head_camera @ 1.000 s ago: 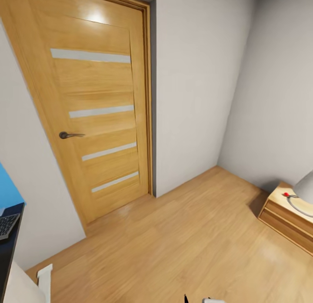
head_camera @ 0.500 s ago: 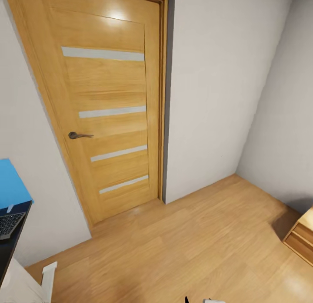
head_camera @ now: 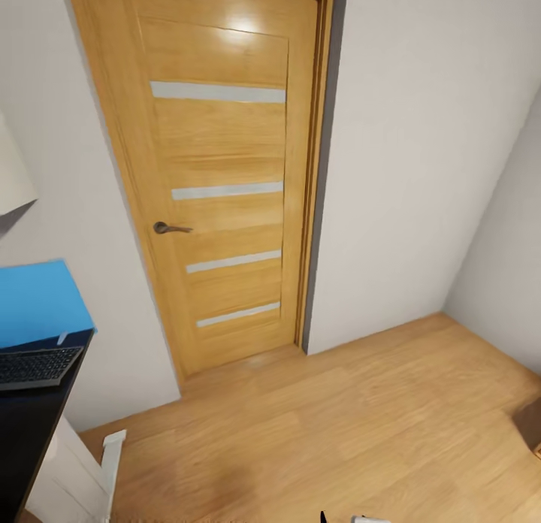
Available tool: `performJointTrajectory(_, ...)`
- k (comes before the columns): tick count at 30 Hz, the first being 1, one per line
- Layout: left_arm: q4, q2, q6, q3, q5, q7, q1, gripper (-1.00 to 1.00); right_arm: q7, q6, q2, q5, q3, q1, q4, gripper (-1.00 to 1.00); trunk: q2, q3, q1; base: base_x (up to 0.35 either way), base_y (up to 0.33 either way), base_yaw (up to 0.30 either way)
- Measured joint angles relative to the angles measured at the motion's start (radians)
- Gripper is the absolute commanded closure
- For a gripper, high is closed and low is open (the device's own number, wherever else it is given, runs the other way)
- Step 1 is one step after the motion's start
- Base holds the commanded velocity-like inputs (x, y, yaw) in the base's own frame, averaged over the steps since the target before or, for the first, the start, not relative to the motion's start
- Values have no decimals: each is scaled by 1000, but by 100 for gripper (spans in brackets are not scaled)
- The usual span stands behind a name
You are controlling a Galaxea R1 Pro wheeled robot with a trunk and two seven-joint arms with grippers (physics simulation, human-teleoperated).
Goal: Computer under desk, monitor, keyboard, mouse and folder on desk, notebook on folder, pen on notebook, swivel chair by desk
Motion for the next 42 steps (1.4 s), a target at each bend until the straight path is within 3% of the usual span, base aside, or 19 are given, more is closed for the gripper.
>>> performJointTrajectory(14,0,0,0,0,0,0,0,-100,0,-4,0,-2,-1,0,0,-100,0,-4,0,6,0,271)
performJointTrajectory(20,0,1,0,1,0,0,0,-100,0,-6,0,-3,-2,0,-1,-100,0,-1,0,232,-5,233)
performJointTrajectory(32,0,2,0,1,0,0,0,-100,-1,-45,0,-3,-2,0,-2,-100,0,16,0,294,-70,36)
performJointTrajectory(42,0,0,0,1,0,0,0,-100,0,-46,0,-2,-2,0,-1,-100,0,31,0,53,-24,1)
